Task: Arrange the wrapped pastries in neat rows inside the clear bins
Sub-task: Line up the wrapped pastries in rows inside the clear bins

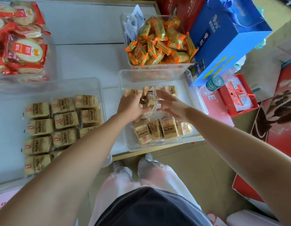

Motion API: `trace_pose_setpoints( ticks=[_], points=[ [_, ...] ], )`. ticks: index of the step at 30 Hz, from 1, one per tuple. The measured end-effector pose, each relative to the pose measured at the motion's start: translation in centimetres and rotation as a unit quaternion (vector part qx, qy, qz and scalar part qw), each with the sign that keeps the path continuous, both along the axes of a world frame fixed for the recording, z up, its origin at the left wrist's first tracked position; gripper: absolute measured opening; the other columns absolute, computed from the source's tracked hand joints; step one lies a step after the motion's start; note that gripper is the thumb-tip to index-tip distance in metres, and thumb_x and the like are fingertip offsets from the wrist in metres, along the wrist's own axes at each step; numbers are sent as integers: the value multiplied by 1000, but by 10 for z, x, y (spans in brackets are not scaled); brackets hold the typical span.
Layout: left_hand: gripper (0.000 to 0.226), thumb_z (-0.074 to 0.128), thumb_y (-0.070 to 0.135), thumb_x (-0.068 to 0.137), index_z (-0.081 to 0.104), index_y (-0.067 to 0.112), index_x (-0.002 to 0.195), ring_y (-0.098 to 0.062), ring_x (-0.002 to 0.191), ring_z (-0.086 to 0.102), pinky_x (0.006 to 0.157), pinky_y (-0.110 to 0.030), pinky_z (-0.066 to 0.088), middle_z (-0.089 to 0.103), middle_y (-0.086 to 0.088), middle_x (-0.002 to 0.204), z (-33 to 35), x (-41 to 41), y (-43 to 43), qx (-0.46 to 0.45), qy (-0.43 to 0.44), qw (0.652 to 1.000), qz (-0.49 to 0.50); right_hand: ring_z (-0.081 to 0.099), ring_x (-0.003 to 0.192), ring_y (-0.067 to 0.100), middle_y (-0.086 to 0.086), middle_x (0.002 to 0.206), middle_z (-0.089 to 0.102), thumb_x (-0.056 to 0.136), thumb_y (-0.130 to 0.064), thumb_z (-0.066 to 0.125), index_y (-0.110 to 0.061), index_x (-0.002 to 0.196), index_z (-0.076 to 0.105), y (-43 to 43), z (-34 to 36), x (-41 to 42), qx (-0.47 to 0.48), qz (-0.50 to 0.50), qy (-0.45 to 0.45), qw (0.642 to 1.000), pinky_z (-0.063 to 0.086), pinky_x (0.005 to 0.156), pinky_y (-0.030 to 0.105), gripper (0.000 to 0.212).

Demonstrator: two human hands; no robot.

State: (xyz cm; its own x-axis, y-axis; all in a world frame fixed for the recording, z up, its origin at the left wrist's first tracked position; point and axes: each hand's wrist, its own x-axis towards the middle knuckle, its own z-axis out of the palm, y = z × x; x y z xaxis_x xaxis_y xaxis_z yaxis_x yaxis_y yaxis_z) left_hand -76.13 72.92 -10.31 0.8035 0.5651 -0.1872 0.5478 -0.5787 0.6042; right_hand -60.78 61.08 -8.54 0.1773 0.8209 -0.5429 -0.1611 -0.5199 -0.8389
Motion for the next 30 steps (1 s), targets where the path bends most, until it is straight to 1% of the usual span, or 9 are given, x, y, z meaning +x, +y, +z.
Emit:
trace_pose_setpoints(
  ticks=[2, 4, 6, 8, 11, 14, 19, 25, 30],
  points=[
    [45, 76, 39, 80, 63, 12, 113, -19, 97, 65, 88, -38, 51, 70, -1, 107, 3, 1, -3, -106, -36, 993, 23, 53, 118, 17, -1, 128, 53, 78, 9, 58, -32, 127, 46, 0, 0, -2, -1, 52, -93, 994, 46, 97, 36, 65],
    [37, 75, 32, 83, 64, 12, 112, -19, 100, 63, 88, -37, 50, 69, -2, 109, 7, 5, -6, -131, -58, 989, 36, 58, 110, 18, 2, 122, 57, 74, -1, 74, -24, 130, 45, 3, -3, -5, 11, 35, -161, 986, 49, 93, 33, 67],
    [35, 73, 33, 83, 66, 11, 109, -21, 95, 64, 84, -38, 52, 71, -3, 104, 8, 4, -5, -77, -60, 995, 37, 58, 107, 17, -1, 119, 57, 70, -8, 79, -22, 129, 46, 7, -8, -6, 16, 14, -232, 973, 49, 90, 32, 69],
    [43, 71, 36, 84, 64, 11, 118, -23, 98, 64, 87, -39, 51, 71, -4, 107, 6, -1, -1, 34, -59, 997, 27, 56, 105, 16, -4, 117, 56, 68, -12, 81, -22, 126, 45, 9, -14, -2, 9, 27, -316, 948, 50, 87, 31, 69],
    [52, 67, 36, 85, 55, 14, 131, -26, 127, 46, 105, -41, 33, 59, -5, 130, 4, -16, 8, 153, -20, 988, -6, 54, 103, 20, -1, 113, 55, 66, -12, 80, -20, 116, 48, 13, -21, 7, -1, 56, -417, 907, 48, 83, 30, 61],
    [52, 63, 31, 88, 51, 13, 135, -27, 146, 18, 115, -45, 14, 37, -8, 152, -2, -29, 12, 203, 23, 978, -42, 46, 106, 18, 1, 118, 45, 65, -14, 81, -16, 120, 53, 17, -28, 8, -6, 92, -457, 885, 45, 92, 32, 61],
    [62, 44, 31, 98, 24, 9, 152, -23, 150, -8, 120, -43, 0, 1, -7, 163, -14, -39, 9, 214, 89, 972, -40, 37, 110, 14, 7, 127, 38, 67, -16, 80, -18, 124, 52, 29, -45, -4, -8, 141, -470, 871, 38, 99, 29, 63],
    [60, 36, 28, 99, 19, 7, 153, -23, 149, -13, 122, -43, 2, -4, -7, 163, -19, -41, 9, 218, 99, 970, -40, 47, 102, 14, 6, 130, 35, 67, -16, 81, -17, 128, 42, 45, -73, -25, 0, 192, -488, 851, 48, 94, 27, 73],
    [60, 32, 27, 99, 17, 6, 154, -24, 149, -14, 122, -44, 3, -4, -7, 163, -19, -42, 9, 227, 106, 967, -46, 44, 115, 25, 12, 134, 34, 62, -35, 84, -20, 113, 50, 53, -80, -35, -26, 194, -594, 780, 53, 80, 32, 63]
  ],
)
